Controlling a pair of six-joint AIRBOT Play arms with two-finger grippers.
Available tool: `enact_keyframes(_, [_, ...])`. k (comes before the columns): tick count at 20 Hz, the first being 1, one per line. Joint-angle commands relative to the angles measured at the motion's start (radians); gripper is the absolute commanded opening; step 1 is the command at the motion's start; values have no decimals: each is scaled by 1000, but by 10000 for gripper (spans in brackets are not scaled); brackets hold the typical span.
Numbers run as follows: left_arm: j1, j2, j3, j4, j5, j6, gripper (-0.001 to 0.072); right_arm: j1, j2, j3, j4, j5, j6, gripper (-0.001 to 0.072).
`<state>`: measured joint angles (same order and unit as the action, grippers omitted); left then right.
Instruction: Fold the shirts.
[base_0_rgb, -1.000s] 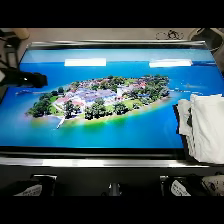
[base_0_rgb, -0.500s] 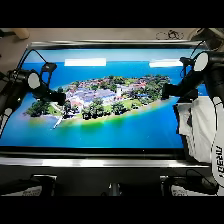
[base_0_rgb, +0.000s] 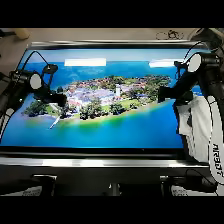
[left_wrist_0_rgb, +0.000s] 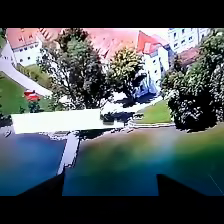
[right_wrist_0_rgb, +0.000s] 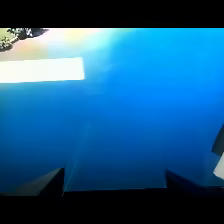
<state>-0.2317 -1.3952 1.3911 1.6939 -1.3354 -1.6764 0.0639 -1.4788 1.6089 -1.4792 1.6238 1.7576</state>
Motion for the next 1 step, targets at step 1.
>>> enact_keyframes(1, [0, -1, 0, 0, 0, -1, 670, 1, -1, 1, 2, 0, 1, 687])
